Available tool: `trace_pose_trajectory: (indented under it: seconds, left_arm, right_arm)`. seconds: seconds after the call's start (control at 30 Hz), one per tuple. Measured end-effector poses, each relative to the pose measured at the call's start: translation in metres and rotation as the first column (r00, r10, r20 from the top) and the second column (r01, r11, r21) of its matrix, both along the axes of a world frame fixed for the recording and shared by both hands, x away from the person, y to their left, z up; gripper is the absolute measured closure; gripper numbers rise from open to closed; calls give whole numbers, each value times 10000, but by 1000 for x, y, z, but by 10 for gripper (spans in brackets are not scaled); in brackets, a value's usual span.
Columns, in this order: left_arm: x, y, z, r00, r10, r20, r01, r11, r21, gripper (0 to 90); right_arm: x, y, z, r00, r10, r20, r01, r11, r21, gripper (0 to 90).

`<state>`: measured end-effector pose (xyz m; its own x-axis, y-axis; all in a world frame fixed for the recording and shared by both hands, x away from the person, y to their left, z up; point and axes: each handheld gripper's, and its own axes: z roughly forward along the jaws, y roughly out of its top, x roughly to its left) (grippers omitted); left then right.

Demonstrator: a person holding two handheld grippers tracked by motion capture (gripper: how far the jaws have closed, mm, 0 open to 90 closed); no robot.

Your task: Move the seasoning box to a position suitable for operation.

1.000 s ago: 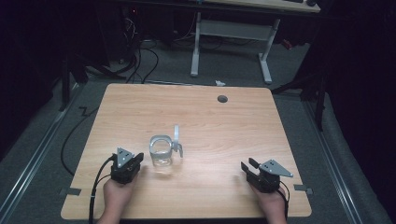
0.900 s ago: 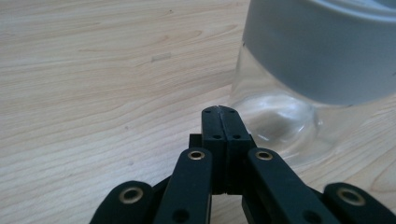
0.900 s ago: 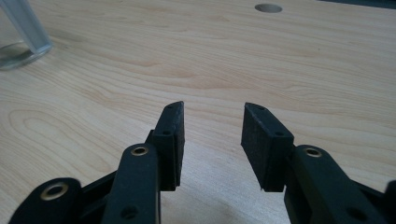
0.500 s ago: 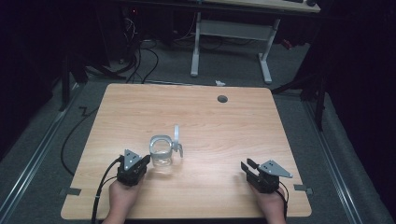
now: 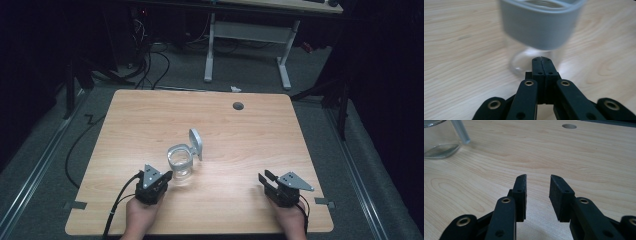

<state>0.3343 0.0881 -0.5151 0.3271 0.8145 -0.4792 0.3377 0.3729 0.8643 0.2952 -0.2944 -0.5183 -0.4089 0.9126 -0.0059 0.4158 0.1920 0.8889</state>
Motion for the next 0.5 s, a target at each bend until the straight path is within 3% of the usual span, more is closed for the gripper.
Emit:
trace_pose_trajectory:
  seconds: [0.13, 0.23, 0.4, 0.5]
  left_arm:
    - [15, 14, 2, 9990, 454, -53, -455, 9988, -157, 900]
    - [45, 20, 3, 9975, 699, -100, -701, 9974, -164, 900]
    - [74, 10, 3, 9983, 567, -128, -567, 9984, 33, 900]
    - [79, 6, 5, 9995, 314, 0, -314, 9994, -110, 900]
  right_arm:
    - [0, 0, -1, 10000, -17, -48, 18, 10000, 37, 696]
    - [1, 1, -1, 9998, -147, -123, 148, 9999, 81, 711]
    - [1, 1, -2, 9999, -119, -122, 121, 9999, 100, 694]
    - [1, 0, -3, 9998, -126, -172, 128, 9998, 135, 692]
